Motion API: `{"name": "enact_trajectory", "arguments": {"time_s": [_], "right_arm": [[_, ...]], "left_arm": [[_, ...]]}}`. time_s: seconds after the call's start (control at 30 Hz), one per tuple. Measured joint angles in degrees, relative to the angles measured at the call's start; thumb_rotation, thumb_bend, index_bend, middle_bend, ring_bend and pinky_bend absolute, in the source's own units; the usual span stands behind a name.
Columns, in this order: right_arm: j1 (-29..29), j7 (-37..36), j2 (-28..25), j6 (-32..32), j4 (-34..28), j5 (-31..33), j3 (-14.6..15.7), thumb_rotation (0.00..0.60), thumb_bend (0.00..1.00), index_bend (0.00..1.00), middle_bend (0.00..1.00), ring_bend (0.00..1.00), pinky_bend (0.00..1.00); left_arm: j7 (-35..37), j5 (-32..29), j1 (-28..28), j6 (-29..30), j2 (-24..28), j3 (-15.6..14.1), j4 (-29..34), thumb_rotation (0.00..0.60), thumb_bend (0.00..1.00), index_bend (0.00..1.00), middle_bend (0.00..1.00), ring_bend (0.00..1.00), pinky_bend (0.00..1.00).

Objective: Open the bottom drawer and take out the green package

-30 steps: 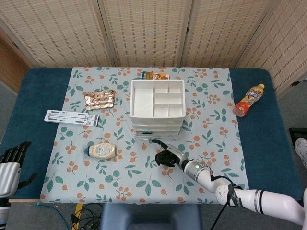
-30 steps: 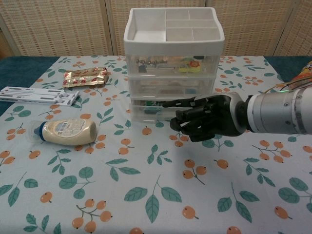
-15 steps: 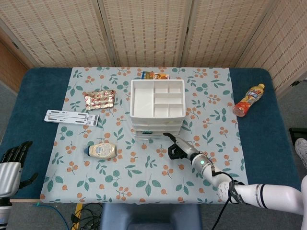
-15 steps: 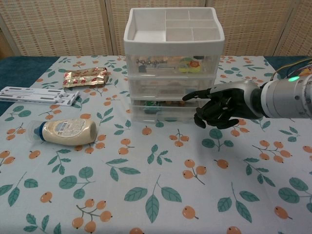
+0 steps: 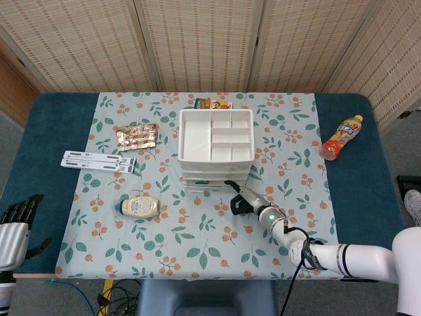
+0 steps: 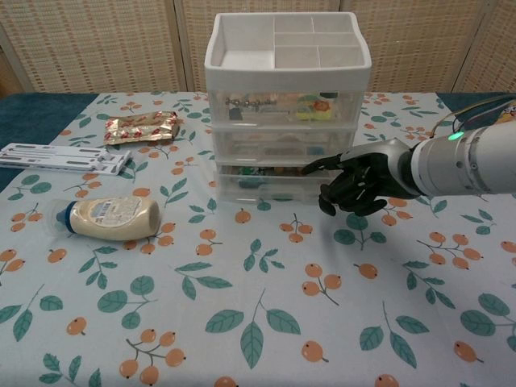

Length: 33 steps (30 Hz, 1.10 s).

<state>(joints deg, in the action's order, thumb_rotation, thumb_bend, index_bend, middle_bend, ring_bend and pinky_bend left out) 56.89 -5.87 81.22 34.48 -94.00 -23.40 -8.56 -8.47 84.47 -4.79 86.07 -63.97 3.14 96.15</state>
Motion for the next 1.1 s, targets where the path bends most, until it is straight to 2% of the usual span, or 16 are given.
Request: {"name": "enact_trajectory", "arguments": {"time_s": [0.33,1.1], "right_arm": [[0.16,0.4,-0.96,-0.79,-1.42,0.26,0.87,0.6,0.77,0.02,0.71,0.91,0.98],[-2.46,-2.57,-4.74,-4.05,-9.22,-3.94,2.52,0.6,0.77,0.03,0.71,0.91,0.98]], "left_arm": [[0.11,0.13,0.15,0.2,-0.04,-0.12,-0.04,0.6,0.18,0.08,0.13,0.14,0.15],[0.53,0.39,0.18,0.17,-0.51,-0.33,-0.53,0.6,0.18,0.08,0.13,0.14,0.14]]}}
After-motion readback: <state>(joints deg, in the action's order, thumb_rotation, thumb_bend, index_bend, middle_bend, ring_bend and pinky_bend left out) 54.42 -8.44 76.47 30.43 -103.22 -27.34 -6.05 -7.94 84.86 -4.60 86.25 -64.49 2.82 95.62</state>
